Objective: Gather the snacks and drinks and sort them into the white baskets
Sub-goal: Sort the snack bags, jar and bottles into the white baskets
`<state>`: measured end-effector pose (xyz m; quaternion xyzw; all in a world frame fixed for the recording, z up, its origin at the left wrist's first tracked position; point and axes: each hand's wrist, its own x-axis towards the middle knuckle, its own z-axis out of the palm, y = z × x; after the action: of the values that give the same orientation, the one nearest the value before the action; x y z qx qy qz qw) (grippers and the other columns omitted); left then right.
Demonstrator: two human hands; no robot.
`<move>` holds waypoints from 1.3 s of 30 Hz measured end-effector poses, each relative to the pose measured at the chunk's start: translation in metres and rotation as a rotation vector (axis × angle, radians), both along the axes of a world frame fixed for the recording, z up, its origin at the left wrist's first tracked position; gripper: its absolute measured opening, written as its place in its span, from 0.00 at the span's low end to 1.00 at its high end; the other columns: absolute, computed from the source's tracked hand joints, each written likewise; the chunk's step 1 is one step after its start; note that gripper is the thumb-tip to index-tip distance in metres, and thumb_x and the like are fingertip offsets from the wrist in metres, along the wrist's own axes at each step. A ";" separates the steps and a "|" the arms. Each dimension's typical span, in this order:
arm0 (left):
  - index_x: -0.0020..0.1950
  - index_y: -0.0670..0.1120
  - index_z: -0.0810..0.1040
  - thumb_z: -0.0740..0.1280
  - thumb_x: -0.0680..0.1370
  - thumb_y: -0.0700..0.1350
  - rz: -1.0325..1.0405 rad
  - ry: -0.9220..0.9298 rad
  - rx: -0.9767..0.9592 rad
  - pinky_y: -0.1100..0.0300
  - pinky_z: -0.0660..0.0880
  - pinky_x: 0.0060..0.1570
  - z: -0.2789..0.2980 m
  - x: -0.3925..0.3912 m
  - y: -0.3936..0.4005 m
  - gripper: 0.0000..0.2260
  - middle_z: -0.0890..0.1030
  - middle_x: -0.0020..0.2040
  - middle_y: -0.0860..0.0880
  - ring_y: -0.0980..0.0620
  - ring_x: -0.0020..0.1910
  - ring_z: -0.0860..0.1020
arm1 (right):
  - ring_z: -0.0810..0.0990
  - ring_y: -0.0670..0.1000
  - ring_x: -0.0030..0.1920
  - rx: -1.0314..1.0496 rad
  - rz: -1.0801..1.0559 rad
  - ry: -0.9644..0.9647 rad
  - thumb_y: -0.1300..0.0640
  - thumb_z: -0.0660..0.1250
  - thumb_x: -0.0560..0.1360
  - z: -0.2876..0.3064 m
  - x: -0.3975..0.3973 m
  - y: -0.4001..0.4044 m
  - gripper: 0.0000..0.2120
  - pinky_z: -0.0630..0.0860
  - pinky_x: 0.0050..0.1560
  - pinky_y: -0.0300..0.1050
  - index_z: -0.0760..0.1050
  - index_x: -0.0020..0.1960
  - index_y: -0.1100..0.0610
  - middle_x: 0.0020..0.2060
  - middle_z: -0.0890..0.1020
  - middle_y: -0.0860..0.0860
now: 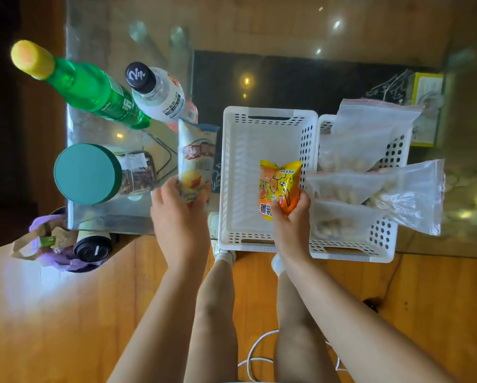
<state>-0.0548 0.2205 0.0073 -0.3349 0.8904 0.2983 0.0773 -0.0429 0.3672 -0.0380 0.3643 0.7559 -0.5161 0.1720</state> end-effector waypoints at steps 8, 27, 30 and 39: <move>0.62 0.45 0.71 0.65 0.76 0.50 -0.152 -0.134 0.154 0.62 0.62 0.42 -0.035 -0.009 0.066 0.17 0.74 0.57 0.48 0.47 0.53 0.75 | 0.77 0.53 0.56 0.003 0.014 0.011 0.58 0.65 0.76 -0.011 -0.006 0.005 0.18 0.72 0.53 0.42 0.66 0.65 0.58 0.58 0.77 0.53; 0.75 0.44 0.56 0.62 0.75 0.35 -0.517 -0.255 0.114 0.56 0.59 0.70 -0.046 0.007 0.065 0.30 0.55 0.75 0.44 0.45 0.74 0.58 | 0.40 0.46 0.76 0.126 0.504 0.006 0.59 0.58 0.79 0.012 0.015 0.003 0.32 0.44 0.67 0.29 0.44 0.76 0.51 0.76 0.42 0.48; 0.75 0.43 0.55 0.60 0.77 0.34 -0.547 -0.273 0.137 0.56 0.57 0.71 -0.051 0.007 0.061 0.28 0.54 0.75 0.43 0.45 0.75 0.55 | 0.38 0.49 0.76 0.146 0.527 -0.044 0.54 0.59 0.79 -0.001 0.006 0.004 0.32 0.48 0.69 0.36 0.44 0.76 0.48 0.76 0.40 0.50; 0.76 0.47 0.54 0.63 0.74 0.32 -0.525 -0.273 0.253 0.52 0.66 0.67 -0.061 0.008 0.057 0.33 0.53 0.74 0.43 0.41 0.71 0.60 | 0.42 0.55 0.76 0.279 0.665 -0.167 0.57 0.58 0.79 -0.025 -0.005 0.005 0.31 0.51 0.73 0.47 0.46 0.76 0.48 0.76 0.44 0.53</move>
<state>-0.0471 0.2778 -0.0537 -0.1185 0.8838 0.3287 0.3112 -0.0481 0.3727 -0.0631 0.1595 0.8794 -0.2926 0.3401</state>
